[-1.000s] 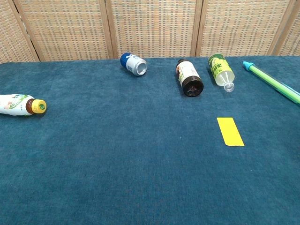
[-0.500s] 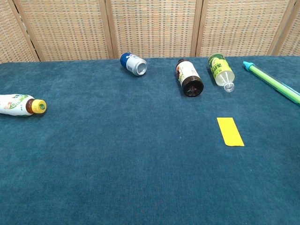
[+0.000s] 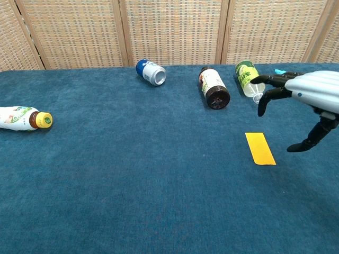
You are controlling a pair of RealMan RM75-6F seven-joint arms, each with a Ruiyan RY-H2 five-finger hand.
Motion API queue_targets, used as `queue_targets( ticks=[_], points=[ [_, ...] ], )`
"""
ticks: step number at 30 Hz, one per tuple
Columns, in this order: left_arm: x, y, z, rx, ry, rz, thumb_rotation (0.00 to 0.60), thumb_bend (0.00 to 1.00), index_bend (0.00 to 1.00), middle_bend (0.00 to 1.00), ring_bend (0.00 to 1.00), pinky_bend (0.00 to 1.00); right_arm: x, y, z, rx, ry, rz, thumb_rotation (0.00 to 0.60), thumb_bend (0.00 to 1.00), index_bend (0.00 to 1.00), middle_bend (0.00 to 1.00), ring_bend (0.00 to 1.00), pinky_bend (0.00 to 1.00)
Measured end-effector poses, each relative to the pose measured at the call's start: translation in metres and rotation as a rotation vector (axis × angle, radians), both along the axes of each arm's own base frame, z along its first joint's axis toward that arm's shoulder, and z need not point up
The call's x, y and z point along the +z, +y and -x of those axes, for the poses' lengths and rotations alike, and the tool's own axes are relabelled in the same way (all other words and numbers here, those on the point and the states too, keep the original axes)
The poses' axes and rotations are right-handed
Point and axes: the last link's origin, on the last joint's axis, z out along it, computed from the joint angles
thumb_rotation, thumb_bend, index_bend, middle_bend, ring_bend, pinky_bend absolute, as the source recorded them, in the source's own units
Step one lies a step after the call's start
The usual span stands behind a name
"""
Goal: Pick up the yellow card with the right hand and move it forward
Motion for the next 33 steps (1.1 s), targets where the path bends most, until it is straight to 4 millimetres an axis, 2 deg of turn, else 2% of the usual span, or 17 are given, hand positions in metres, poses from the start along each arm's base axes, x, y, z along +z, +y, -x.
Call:
queue_targets(
  ticks=[6, 12, 33],
  points=[
    [-0.003, 0.002, 0.001, 0.010, 0.010, 0.006, 0.600, 0.00, 0.00, 0.00, 0.00, 0.00, -0.028, -0.016, 0.007, -0.028, 0.054, -0.036, 0.600, 0.21, 0.40, 0.00, 0.00, 0.00],
    [-0.006, 0.004, 0.001, 0.014, 0.014, 0.007, 0.600, 0.00, 0.00, 0.00, 0.00, 0.00, -0.046, -0.021, 0.012, -0.042, 0.088, -0.063, 0.600, 0.24, 0.41, 0.00, 0.00, 0.00],
    [-0.008, 0.005, 0.000, 0.015, 0.014, 0.017, 0.600, 0.00, 0.00, 0.00, 0.00, 0.00, -0.067, -0.031, 0.012, -0.067, 0.148, -0.065, 0.600, 0.25, 0.41, 0.00, 0.00, 0.00]
  ],
)
